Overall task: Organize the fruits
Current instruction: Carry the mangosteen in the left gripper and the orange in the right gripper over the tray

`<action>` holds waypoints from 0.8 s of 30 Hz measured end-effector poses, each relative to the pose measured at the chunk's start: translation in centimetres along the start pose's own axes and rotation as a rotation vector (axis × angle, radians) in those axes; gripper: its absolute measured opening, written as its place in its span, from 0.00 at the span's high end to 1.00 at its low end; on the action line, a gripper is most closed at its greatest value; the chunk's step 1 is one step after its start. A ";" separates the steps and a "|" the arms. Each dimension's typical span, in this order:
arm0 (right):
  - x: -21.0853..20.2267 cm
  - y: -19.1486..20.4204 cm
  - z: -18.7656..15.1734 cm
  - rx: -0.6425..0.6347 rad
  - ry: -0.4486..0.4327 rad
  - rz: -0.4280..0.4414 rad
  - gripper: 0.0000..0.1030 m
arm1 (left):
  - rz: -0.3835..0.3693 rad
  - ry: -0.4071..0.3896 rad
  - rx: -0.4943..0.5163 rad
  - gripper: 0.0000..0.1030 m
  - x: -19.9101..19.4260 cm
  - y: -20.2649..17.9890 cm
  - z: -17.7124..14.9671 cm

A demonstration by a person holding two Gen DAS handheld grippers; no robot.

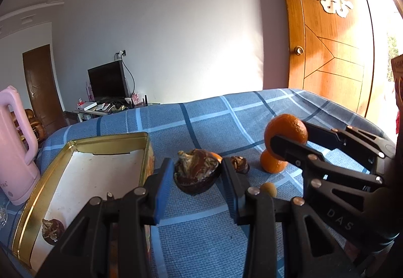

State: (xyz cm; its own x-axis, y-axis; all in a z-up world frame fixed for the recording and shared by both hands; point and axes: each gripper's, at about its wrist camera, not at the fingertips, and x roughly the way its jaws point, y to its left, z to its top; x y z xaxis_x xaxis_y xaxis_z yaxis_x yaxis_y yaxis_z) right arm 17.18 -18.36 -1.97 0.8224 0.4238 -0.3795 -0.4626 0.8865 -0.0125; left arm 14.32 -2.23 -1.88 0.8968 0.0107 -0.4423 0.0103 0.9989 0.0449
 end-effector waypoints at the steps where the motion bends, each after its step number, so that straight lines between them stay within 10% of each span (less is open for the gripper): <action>1: 0.0 0.0 0.0 0.000 -0.002 -0.001 0.62 | 0.002 -0.004 -0.003 0.61 -0.1 0.1 0.0; 24: -1.5 1.1 0.3 -0.063 -0.090 -0.012 0.62 | 0.049 -0.129 -0.048 0.61 -2.8 1.5 0.6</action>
State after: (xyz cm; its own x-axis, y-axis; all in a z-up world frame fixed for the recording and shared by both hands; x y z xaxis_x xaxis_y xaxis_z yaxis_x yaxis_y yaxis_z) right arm 15.53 -17.94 -1.15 0.8531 0.4309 -0.2941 -0.4701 0.8794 -0.0752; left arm 12.10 -0.82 -0.01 0.9452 0.0571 -0.3216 -0.0538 0.9984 0.0191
